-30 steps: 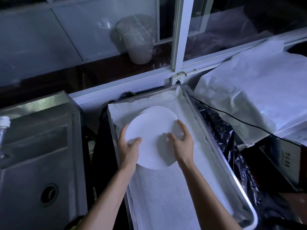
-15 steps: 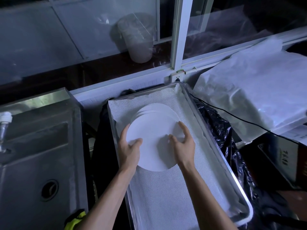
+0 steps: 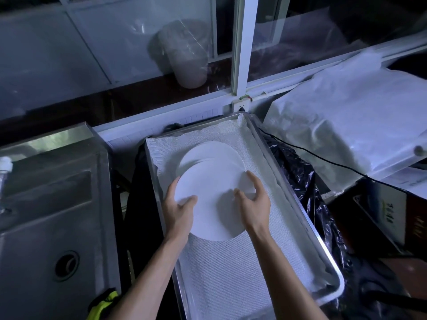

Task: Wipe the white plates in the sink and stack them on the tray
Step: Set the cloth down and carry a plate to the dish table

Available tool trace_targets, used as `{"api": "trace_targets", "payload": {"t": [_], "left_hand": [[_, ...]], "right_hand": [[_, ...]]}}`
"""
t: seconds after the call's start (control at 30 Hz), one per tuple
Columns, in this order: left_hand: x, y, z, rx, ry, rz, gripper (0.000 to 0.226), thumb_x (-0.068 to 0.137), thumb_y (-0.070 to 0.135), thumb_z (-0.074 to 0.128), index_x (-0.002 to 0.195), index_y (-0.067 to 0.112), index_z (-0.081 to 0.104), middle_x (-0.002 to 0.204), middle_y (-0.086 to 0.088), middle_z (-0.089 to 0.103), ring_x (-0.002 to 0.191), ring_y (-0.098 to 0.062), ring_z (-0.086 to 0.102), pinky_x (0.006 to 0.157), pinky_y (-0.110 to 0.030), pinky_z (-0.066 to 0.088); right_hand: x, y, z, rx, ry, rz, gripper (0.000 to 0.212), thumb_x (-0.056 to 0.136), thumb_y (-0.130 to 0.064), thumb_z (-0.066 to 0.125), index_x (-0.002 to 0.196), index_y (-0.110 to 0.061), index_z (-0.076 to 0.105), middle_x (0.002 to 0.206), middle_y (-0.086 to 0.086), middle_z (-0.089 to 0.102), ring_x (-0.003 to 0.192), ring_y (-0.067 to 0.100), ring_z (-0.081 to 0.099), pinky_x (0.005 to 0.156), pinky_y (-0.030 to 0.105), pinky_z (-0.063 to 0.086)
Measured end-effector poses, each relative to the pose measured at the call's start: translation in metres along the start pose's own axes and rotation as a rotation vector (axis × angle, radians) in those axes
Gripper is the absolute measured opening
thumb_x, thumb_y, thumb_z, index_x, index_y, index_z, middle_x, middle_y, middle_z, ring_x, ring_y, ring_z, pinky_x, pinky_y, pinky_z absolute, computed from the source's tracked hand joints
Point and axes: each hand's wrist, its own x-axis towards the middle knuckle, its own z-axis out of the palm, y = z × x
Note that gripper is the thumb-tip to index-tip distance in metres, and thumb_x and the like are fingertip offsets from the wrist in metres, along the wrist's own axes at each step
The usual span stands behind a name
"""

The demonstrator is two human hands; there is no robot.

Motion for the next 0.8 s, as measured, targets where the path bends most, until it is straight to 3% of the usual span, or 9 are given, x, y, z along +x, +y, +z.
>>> {"api": "trace_targets", "payload": {"t": [0.07,0.17,0.23,0.33,0.43,0.5,0.6,0.7,0.8], "left_hand": [[-0.006,-0.002,0.0,0.006,-0.004,0.01,0.063,0.082,-0.004,0.071,0.125,0.04,0.059,0.117,0.013,0.069,0.102,-0.001,0.067,0.08,-0.014,0.052],[-0.015,-0.003,-0.002,0.005,-0.029,0.001,0.061,0.083,0.001,0.073,0.124,0.044,0.059,0.121,0.013,0.068,0.108,-0.005,0.066,0.089,-0.024,0.052],[-0.024,-0.004,-0.005,0.007,-0.054,0.003,0.06,0.084,0.003,0.075,0.129,0.04,0.058,0.125,0.01,0.067,0.111,-0.006,0.065,0.093,-0.027,0.053],[-0.042,-0.006,-0.011,0.026,-0.117,0.031,0.066,0.085,0.006,0.075,0.139,0.037,0.053,0.133,0.009,0.063,0.115,0.001,0.061,0.091,-0.016,0.051],[-0.062,-0.008,-0.022,0.054,-0.198,0.098,0.068,0.086,0.007,0.075,0.142,0.037,0.051,0.14,0.012,0.057,0.122,0.006,0.055,0.088,-0.005,0.046],[-0.076,-0.01,-0.03,0.088,-0.242,0.14,0.068,0.086,0.008,0.076,0.143,0.036,0.052,0.142,0.011,0.055,0.127,0.0,0.053,0.092,-0.008,0.045],[-0.102,-0.011,-0.042,0.125,-0.316,0.237,0.069,0.084,0.006,0.078,0.145,0.028,0.053,0.142,0.006,0.051,0.126,0.007,0.049,0.088,-0.002,0.043],[-0.127,-0.014,-0.055,0.22,-0.434,0.36,0.071,0.083,0.006,0.08,0.147,0.019,0.053,0.146,0.004,0.051,0.131,0.005,0.047,0.105,-0.01,0.038],[-0.154,-0.017,-0.065,0.311,-0.558,0.452,0.06,0.083,0.011,0.081,0.138,0.022,0.062,0.147,0.004,0.051,0.129,0.01,0.045,0.106,-0.009,0.033]], "right_hand": [[-0.005,0.002,-0.005,-0.012,-0.008,-0.004,0.066,0.079,-0.027,0.067,0.141,-0.041,0.05,0.126,0.003,0.068,0.112,0.022,0.064,0.1,0.044,0.053],[-0.018,0.002,-0.012,0.002,-0.008,0.008,0.069,0.076,-0.026,0.067,0.14,-0.044,0.05,0.116,0.009,0.072,0.092,0.015,0.069,0.093,0.043,0.056],[-0.029,0.002,-0.018,-0.008,-0.002,0.009,0.071,0.075,-0.027,0.067,0.141,-0.044,0.049,0.119,0.011,0.071,0.102,0.02,0.068,0.097,0.044,0.054],[-0.052,0.004,-0.027,-0.033,0.039,-0.017,0.072,0.077,-0.026,0.069,0.143,-0.042,0.048,0.13,0.003,0.067,0.12,0.022,0.061,0.106,0.044,0.047],[-0.085,0.007,-0.038,-0.048,0.118,-0.114,0.068,0.082,-0.016,0.073,0.142,-0.039,0.052,0.141,-0.014,0.057,0.129,0.009,0.053,0.113,0.038,0.041],[-0.108,0.01,-0.044,-0.06,0.174,-0.178,0.063,0.083,-0.013,0.073,0.139,-0.036,0.056,0.144,-0.012,0.054,0.132,0.002,0.046,0.114,0.027,0.035],[-0.148,0.018,-0.054,-0.085,0.271,-0.192,0.051,0.084,-0.013,0.072,0.13,-0.035,0.064,0.143,-0.008,0.054,0.129,-0.002,0.046,0.11,0.018,0.034],[-0.192,0.03,-0.064,-0.078,0.367,-0.161,0.046,0.083,-0.012,0.074,0.124,-0.032,0.068,0.142,-0.005,0.055,0.131,-0.001,0.046,0.106,0.008,0.029],[-0.24,0.044,-0.075,-0.058,0.507,-0.153,0.045,0.08,-0.009,0.077,0.12,-0.03,0.07,0.136,-0.008,0.058,0.129,-0.001,0.048,0.109,0.011,0.03]]}}
